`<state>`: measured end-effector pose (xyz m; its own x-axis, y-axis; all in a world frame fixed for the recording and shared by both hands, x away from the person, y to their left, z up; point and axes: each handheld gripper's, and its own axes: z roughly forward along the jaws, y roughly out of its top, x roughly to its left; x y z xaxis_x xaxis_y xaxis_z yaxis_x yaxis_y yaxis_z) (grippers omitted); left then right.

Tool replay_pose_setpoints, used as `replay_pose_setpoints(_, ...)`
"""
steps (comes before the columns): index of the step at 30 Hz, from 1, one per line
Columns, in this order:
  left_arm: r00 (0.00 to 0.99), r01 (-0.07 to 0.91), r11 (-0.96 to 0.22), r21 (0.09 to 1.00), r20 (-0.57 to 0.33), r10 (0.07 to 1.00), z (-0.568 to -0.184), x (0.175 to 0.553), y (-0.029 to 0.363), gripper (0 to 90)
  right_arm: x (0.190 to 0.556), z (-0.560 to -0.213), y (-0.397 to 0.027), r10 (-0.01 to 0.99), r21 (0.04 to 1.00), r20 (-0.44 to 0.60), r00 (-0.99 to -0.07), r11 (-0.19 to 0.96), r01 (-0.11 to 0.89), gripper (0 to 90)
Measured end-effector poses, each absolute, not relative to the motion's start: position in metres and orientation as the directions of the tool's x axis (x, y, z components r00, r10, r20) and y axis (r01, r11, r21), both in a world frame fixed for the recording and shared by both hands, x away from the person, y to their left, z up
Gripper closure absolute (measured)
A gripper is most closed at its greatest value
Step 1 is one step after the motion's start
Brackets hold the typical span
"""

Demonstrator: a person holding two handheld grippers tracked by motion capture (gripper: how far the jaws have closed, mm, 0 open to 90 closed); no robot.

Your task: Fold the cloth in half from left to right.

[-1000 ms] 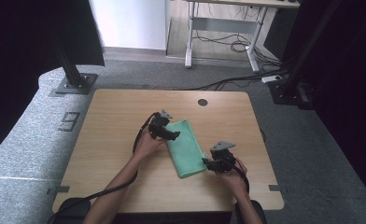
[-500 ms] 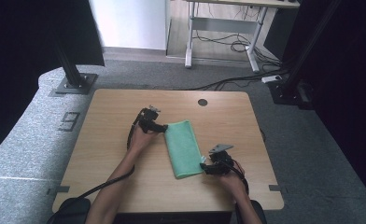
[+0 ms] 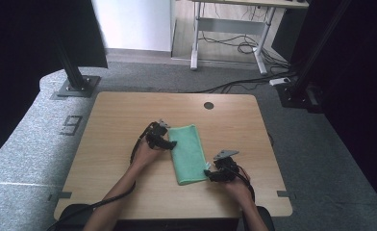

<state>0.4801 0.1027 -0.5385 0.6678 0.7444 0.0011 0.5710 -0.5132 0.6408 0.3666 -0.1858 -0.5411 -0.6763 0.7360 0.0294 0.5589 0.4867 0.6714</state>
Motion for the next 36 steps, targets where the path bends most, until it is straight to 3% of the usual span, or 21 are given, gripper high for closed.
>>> replay_pose_setpoints(23,0.798,0.474,-0.624,0.621,-0.003,0.603,-0.538,0.364,0.084,15.3,0.366,-0.542,-0.182,0.731,0.679,0.029,-0.682,0.486,0.55,35.5)
replay_pose_setpoints(36,0.753,0.516,-0.582,0.628,-0.008,0.659,-0.54,0.369,0.114,14.8,0.365,-0.543,-0.164,0.716,0.684,0.023,-0.697,0.497,0.533,32.8)
